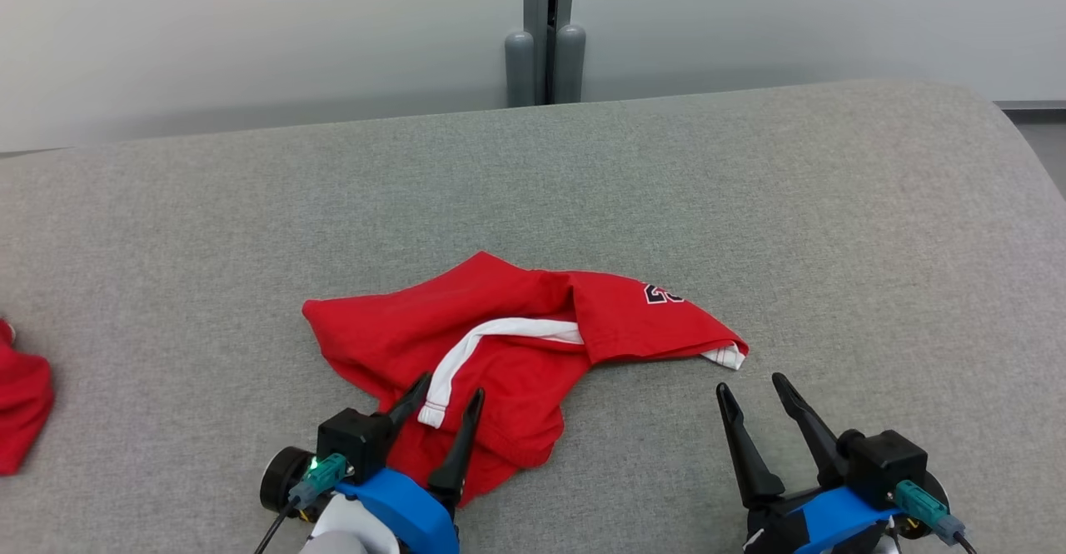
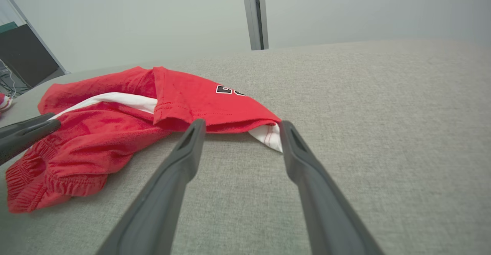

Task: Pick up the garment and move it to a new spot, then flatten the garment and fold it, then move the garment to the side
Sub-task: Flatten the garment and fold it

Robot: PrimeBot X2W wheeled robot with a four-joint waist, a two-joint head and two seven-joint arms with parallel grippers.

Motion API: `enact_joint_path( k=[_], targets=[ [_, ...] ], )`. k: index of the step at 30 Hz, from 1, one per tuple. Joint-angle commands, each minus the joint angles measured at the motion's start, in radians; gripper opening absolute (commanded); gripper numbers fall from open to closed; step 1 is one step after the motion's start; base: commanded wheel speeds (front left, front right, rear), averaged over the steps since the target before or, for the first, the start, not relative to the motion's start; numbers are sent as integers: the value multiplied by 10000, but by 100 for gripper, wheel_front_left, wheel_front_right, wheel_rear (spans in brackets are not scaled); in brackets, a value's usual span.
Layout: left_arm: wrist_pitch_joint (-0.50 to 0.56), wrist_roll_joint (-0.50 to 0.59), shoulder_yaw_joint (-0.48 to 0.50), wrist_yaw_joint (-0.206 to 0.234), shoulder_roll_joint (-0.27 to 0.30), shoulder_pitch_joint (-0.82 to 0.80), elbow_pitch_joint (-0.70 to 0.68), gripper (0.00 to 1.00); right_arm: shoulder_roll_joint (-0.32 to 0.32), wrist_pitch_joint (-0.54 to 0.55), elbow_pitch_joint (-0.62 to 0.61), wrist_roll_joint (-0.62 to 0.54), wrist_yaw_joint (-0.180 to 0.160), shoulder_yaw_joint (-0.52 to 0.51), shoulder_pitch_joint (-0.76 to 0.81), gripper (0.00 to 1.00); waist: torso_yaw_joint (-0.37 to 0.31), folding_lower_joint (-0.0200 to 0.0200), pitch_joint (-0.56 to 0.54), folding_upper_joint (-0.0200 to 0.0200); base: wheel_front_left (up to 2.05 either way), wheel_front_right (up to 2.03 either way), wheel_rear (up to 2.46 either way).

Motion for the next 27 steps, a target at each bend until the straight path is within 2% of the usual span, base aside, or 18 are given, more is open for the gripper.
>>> enact_joint_path(
  k=[1,8,9,10,11,17,22,27],
  targets=[
    [3,-32,-54,13,35,34,152,100,-44,-3,-15,-90,2,-13,-29,100,-60,0,5,-1,0,0,0],
    [1,40,-13,13,3,-205,968,100,-41,-2,-40,-127,2,-137,63,100,-237,0,90,-1,0,0,0],
    [1,84,-12,13,21,-240,1000,35,-41,-2,-36,-115,2,-150,71,100,-239,0,85,-1,0,0,0],
    [1,195,-60,13,92,-279,994,3,-41,-2,-25,-99,2,-164,75,100,-230,0,74,-1,0,0,0],
    [1,239,-60,13,138,-278,992,0,-41,-2,-13,-70,2,-169,76,100,-213,0,54,-1,0,0,0],
    [1,1240,300,18,608,-482,639,0,-44,-1,30,145,2,-142,93,100,-26,0,-207,-1,0,0,0],
    [1,2312,659,193,1006,-518,202,0,-41,-2,112,330,2,-114,145,100,174,0,-516,-1,0,0,0],
    [1,3206,675,205,1437,-472,-64,0,-39,-2,158,469,2,-62,236,100,425,0,-724,-1,0,0,0]
  ],
)
